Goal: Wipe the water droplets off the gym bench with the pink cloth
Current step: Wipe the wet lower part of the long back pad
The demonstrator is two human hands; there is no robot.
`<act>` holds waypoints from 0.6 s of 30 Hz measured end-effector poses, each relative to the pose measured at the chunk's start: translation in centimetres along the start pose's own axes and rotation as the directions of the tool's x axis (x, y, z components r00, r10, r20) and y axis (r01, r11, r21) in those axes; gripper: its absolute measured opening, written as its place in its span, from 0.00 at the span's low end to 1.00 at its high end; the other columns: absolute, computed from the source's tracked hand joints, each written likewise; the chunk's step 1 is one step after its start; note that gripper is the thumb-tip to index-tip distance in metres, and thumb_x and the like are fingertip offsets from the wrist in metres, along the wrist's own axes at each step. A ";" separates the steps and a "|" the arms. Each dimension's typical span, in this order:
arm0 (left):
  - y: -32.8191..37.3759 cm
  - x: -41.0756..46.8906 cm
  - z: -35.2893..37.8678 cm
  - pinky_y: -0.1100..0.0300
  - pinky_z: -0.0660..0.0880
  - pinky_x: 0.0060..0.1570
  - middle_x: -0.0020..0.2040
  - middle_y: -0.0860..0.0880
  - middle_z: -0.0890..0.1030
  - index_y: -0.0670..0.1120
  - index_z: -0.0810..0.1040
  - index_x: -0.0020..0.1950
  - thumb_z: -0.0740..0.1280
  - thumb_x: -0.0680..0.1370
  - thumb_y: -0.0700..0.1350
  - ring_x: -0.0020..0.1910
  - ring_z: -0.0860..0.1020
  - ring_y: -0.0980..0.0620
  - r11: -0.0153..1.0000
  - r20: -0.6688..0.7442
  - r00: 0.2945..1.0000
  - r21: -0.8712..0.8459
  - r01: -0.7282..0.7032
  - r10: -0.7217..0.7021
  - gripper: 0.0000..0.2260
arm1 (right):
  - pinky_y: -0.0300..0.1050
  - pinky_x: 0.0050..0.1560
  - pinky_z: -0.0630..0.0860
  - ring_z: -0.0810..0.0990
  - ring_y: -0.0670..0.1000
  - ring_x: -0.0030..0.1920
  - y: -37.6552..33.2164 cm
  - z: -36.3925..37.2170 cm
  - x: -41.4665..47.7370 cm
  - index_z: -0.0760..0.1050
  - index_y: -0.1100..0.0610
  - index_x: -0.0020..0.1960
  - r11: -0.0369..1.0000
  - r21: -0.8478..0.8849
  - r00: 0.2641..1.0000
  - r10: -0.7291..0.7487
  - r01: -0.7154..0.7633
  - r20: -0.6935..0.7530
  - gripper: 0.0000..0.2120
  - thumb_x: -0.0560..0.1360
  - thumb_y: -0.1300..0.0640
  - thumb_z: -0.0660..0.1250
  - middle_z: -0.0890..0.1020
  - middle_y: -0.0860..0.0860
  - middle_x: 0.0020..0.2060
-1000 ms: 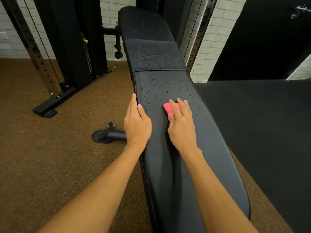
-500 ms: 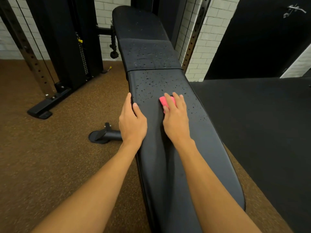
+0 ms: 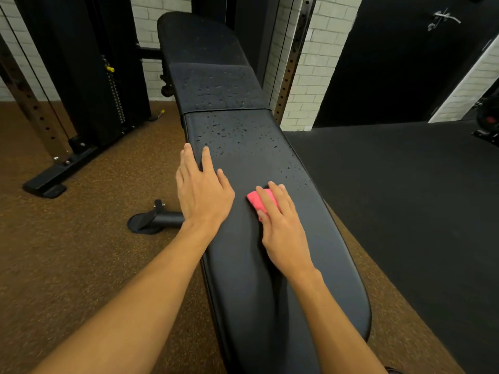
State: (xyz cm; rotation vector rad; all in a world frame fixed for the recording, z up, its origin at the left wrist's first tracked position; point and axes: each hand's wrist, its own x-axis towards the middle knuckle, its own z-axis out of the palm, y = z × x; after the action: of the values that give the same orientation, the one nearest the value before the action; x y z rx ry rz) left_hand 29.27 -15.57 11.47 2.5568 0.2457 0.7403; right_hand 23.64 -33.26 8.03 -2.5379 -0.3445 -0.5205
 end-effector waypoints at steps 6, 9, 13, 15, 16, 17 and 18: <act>1.5 1.2 0.3 0.39 0.55 0.83 0.86 0.36 0.49 0.44 0.60 0.85 0.59 0.84 0.52 0.86 0.47 0.36 0.997 0.055 0.998 0.082 0.002 -0.006 0.30 | 0.51 0.83 0.58 0.51 0.52 0.87 3.2 -1.7 1.3 0.64 0.49 0.84 0.977 0.016 0.975 0.213 -0.213 -0.066 0.23 0.90 0.53 0.56 0.60 0.50 0.85; 1.6 1.4 0.4 0.38 0.57 0.81 0.86 0.37 0.49 0.46 0.60 0.85 0.59 0.84 0.55 0.86 0.47 0.37 0.995 0.044 0.999 0.097 0.014 -0.018 0.30 | 0.58 0.84 0.60 0.51 0.55 0.87 3.3 -1.5 4.3 0.65 0.52 0.84 0.965 0.045 0.960 0.263 -0.260 -0.091 0.23 0.90 0.54 0.56 0.61 0.53 0.85; 1.9 1.4 0.7 0.38 0.59 0.80 0.86 0.37 0.52 0.47 0.63 0.84 0.59 0.83 0.54 0.86 0.50 0.37 0.996 0.006 1.000 0.092 0.022 -0.023 0.29 | 0.60 0.83 0.61 0.52 0.57 0.86 2.7 -0.8 7.9 0.65 0.53 0.84 0.979 0.042 0.977 0.203 -0.201 -0.065 0.22 0.90 0.55 0.56 0.62 0.54 0.84; 1.9 1.4 0.8 0.39 0.60 0.79 0.86 0.38 0.53 0.47 0.63 0.83 0.59 0.83 0.54 0.86 0.50 0.37 0.995 -0.001 1.000 0.092 0.026 -0.026 0.29 | 0.55 0.84 0.59 0.52 0.55 0.86 2.2 -0.8 7.7 0.66 0.51 0.83 0.996 0.023 0.996 0.089 -0.088 -0.021 0.22 0.90 0.55 0.56 0.63 0.52 0.84; 1.8 1.4 0.8 0.39 0.60 0.79 0.86 0.38 0.53 0.47 0.63 0.83 0.59 0.83 0.54 0.86 0.50 0.37 0.995 -0.004 1.000 0.094 0.027 -0.027 0.29 | 0.50 0.83 0.58 0.52 0.53 0.86 2.2 -0.9 6.9 0.65 0.50 0.83 1.000 0.017 1.000 0.023 -0.023 0.008 0.22 0.90 0.55 0.57 0.63 0.50 0.84; 1.8 1.4 0.8 0.39 0.60 0.79 0.86 0.38 0.53 0.47 0.63 0.83 0.59 0.83 0.54 0.86 0.51 0.37 0.995 -0.005 1.000 0.097 0.026 -0.025 0.29 | 0.45 0.82 0.56 0.51 0.50 0.86 2.4 -1.1 5.9 0.65 0.49 0.84 1.000 0.011 0.999 -0.026 0.026 0.033 0.22 0.89 0.54 0.57 0.62 0.48 0.84; 1.8 1.4 0.8 0.39 0.60 0.79 0.86 0.38 0.53 0.47 0.63 0.83 0.59 0.83 0.53 0.86 0.51 0.37 0.995 -0.006 1.000 0.100 0.025 -0.025 0.29 | 0.42 0.82 0.55 0.51 0.48 0.86 2.9 -1.5 4.9 0.65 0.48 0.84 0.999 0.005 0.998 -0.050 0.050 0.049 0.23 0.89 0.53 0.57 0.62 0.46 0.84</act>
State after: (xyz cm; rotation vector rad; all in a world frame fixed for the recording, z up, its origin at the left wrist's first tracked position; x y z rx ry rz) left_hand 30.92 -17.08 12.34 2.6412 0.3238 0.7427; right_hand 28.55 -35.79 9.98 -2.5473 -0.4275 -0.4759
